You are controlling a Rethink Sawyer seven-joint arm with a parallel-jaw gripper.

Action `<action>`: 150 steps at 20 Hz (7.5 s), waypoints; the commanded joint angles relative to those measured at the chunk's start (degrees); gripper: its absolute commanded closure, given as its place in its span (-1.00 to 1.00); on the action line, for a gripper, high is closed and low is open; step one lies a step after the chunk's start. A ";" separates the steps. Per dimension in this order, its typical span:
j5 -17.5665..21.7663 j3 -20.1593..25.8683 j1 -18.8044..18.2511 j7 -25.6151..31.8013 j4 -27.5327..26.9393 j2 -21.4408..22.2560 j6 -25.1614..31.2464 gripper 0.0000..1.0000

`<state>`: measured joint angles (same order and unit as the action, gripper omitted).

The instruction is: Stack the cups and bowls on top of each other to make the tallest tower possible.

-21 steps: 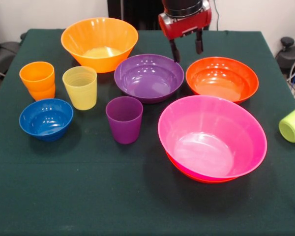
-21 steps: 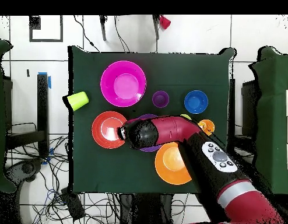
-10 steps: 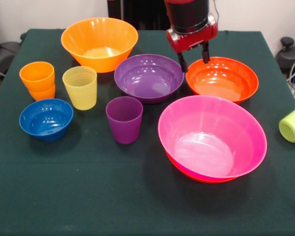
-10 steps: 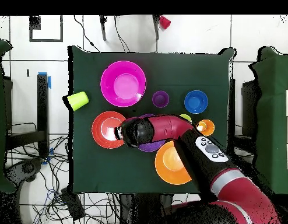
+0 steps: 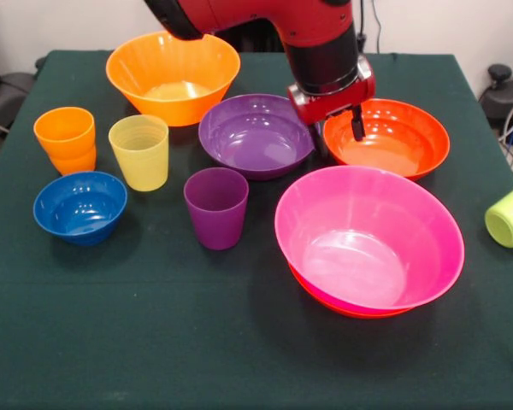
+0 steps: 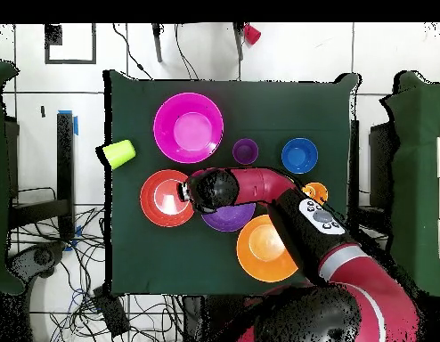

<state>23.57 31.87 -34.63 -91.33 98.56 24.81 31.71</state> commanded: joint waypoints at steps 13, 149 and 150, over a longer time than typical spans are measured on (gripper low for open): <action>2.74 0.06 0.03 3.79 -6.11 -4.24 2.22 -1.00; -0.36 7.73 6.29 22.23 -45.39 -5.04 37.13 1.00; -0.23 7.84 6.43 22.67 -46.35 -5.46 38.02 1.00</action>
<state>18.10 37.63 -29.73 -91.18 62.12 26.62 59.27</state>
